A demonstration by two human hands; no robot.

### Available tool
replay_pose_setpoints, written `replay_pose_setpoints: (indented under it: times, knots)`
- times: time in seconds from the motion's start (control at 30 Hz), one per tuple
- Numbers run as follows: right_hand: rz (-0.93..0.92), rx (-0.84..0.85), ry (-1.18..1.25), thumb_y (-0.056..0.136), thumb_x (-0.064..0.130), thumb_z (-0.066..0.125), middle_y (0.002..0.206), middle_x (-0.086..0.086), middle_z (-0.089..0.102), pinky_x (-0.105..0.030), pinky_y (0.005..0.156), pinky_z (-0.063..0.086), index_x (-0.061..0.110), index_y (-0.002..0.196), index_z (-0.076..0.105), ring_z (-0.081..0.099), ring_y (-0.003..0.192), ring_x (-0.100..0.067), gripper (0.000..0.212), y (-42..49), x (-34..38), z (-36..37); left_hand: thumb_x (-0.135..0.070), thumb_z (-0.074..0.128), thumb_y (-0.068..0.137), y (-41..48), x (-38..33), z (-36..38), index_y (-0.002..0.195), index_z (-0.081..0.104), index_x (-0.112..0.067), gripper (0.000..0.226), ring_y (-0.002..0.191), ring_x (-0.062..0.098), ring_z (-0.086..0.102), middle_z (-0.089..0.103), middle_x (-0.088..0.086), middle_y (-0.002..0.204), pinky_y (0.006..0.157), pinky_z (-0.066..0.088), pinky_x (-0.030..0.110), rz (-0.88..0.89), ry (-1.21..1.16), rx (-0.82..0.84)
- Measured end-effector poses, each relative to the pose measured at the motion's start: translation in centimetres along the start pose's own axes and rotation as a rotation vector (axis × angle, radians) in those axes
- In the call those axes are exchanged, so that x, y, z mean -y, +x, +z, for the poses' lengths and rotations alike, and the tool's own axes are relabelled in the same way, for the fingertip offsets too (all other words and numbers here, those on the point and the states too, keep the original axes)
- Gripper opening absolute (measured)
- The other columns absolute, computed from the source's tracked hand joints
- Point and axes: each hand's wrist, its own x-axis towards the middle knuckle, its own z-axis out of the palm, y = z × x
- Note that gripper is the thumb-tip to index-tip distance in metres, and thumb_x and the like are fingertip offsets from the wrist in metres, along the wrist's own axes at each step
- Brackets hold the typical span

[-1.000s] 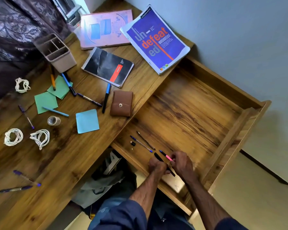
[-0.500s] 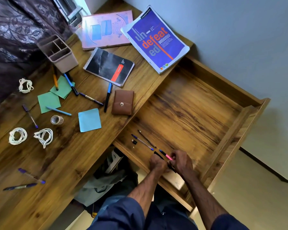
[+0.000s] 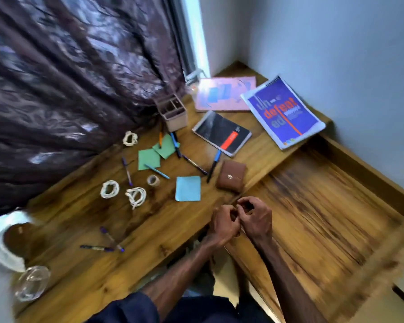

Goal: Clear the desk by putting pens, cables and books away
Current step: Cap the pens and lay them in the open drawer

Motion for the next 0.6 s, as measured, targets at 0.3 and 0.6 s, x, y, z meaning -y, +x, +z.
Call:
replay_pose_setpoints:
  times: [0.3,0.6]
  knots:
    - [-0.110,0.106,0.044,0.074,0.002,0.074,0.078,-0.007,0.075,-0.040,0.069,0.058,0.009,0.081,0.077,0.070,0.072,-0.025,0.009,5.0,11.3,10.4,-0.023,0.066,0.085,4.3,7.2,-15.0,0.085,0.072,-0.014,0.011,0.083,0.018,0.072,0.076,0.000,0.084,0.077,0.057,0.033,-0.109,-0.010,-0.287]
    - [-0.176,0.396,-0.385,0.082,0.020,0.066,0.094,-0.011,0.076,-0.038,0.075,0.054,0.013,0.091,0.074,0.069,0.097,-0.032,0.014,8.8,17.6,18.7,-0.021,0.067,0.088,7.3,14.4,-21.7,0.091,0.071,-0.017,0.006,0.097,0.020,0.070,0.076,0.000,0.099,0.083,0.053,0.029,-0.230,-0.096,-0.421]
